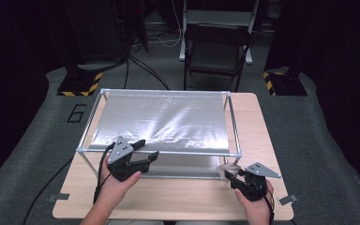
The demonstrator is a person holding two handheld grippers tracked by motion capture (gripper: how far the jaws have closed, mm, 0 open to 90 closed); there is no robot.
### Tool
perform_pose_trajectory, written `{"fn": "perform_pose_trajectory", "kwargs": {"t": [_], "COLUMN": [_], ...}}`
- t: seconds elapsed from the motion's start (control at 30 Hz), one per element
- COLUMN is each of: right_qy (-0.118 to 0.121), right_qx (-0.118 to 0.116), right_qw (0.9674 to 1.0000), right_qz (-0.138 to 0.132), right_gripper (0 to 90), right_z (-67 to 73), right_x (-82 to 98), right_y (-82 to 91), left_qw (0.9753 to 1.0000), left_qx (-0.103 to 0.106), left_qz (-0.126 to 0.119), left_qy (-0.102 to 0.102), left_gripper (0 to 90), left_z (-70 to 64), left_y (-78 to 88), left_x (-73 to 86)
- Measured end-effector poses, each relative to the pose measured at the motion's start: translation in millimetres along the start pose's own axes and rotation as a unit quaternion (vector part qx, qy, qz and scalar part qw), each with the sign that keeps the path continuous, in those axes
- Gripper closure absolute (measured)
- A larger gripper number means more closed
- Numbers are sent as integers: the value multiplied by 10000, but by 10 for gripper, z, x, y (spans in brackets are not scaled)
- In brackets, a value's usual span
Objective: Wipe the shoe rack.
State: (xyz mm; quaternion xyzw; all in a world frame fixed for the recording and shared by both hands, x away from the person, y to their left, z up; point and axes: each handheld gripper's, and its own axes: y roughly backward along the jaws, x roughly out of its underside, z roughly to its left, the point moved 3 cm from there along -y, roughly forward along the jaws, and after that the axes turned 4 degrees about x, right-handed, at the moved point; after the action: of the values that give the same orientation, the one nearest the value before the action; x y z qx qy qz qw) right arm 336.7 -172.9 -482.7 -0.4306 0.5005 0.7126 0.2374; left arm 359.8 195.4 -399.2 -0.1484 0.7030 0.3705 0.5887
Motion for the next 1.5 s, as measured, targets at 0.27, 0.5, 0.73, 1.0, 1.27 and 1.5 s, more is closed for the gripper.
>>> {"fn": "perform_pose_trajectory", "kwargs": {"t": [0.27, 0.5, 0.73, 1.0, 1.27, 1.5], "right_qy": [14, -120, 79, 36, 86, -2], "right_qx": [43, -16, -6, 106, 39, 56], "right_qw": [9997, 9992, 9999, 9993, 10000, 9997], "right_qz": [222, 377, -107, 343, 11, 255], "right_gripper": [548, 550, 546, 543, 546, 545], "right_z": [-29, -50, 16, -26, 11, -37], "right_x": [154, 177, -104, 208, -41, 136], "right_y": [-161, -183, 43, -234, -47, -218], "left_qw": [10000, 10000, 10000, 10000, 10000, 10000], "left_qx": [-9, 1, 2, 24, 17, 24], "left_qz": [-14, -1, 0, 16, 12, 23], "left_qy": [13, -7, -3, 26, 23, 21], "left_gripper": [351, 351, 351, 351, 351, 351], "left_z": [-2, 0, -2, -8, -8, -8], "left_y": [-3, -3, -3, -2, -5, -2], "left_x": [0, 0, 0, 2, 2, 2]}}
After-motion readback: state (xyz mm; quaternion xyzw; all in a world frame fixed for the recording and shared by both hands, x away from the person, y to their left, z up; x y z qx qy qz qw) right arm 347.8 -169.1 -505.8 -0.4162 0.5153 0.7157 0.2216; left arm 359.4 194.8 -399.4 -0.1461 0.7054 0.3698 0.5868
